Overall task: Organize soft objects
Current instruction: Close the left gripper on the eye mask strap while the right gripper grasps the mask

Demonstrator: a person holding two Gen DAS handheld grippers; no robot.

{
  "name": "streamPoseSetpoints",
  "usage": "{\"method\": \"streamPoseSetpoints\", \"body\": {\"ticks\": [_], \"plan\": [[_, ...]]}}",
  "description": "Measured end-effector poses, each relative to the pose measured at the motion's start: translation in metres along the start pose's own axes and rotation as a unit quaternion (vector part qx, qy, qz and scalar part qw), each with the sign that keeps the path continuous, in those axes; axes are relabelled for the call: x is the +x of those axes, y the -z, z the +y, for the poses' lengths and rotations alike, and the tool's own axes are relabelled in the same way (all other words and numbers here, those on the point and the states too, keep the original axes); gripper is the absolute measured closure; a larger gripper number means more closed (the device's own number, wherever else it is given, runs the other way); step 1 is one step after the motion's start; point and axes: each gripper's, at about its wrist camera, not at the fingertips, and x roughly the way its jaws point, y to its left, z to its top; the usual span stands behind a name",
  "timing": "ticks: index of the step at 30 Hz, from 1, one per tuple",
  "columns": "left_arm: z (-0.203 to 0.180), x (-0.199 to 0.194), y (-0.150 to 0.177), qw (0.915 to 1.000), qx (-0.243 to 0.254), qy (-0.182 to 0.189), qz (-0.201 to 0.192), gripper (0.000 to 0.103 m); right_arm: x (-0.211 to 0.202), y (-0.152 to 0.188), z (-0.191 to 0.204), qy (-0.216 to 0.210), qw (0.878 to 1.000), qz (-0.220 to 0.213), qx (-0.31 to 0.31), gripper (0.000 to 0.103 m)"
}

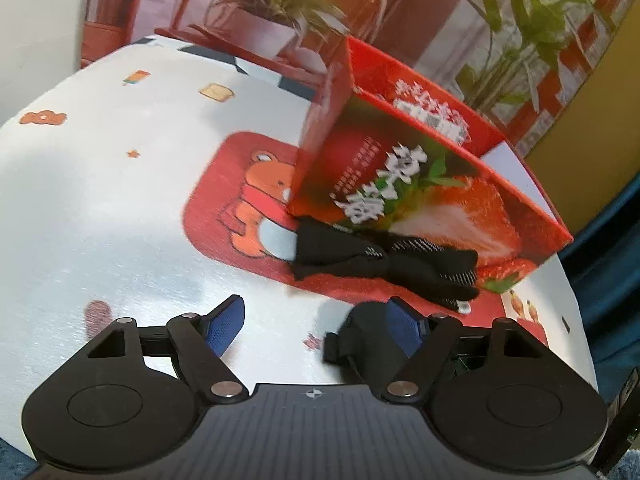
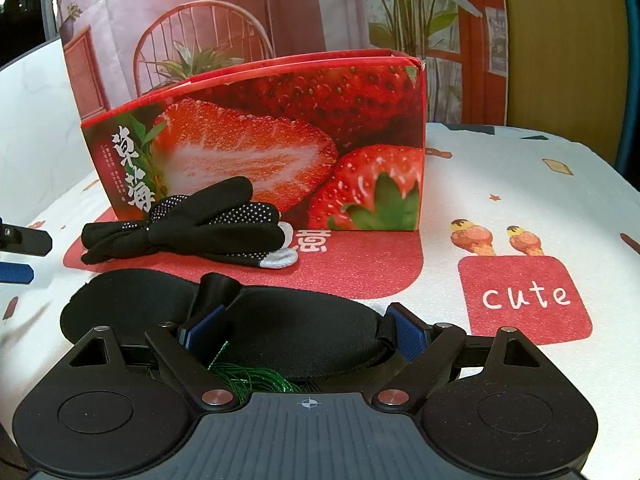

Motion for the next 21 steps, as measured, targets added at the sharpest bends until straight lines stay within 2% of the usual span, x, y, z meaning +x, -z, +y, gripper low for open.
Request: {"method": "streamPoseSetpoints", "body": {"ticks": [5,8,11,17,21], "plan": [[-0.024,0.022,0.007,0.9983,0.051,0.020,0.022,0.026,0.000,0.000,0.000,0.000,1.000,0.000,0.000,0.018],[-0.025,0.036,0.015,0.9979,0.037,0.030,0.044,0.034,0.000,0.001,0.000,-0.001,1.000,0.000,-0.001,0.018],[-0.027,0.034,0.023,0.9976,0.057,0.028,0.028,0.035,-0.001,0.001,-0.001,-0.004,1.000,-0.001,0.000,0.018],[-0.032,0.029,0.034,0.9943,0.105,0.009,0.011,0.050,0.000,0.001,-0.003,-0.011,1.000,-0.003,0.006,0.016],[-0.034,0.026,0.038,0.9912,0.132,0.002,0.002,0.052,-0.002,0.000,-0.004,-0.015,1.000,-0.004,0.014,0.016]]}}
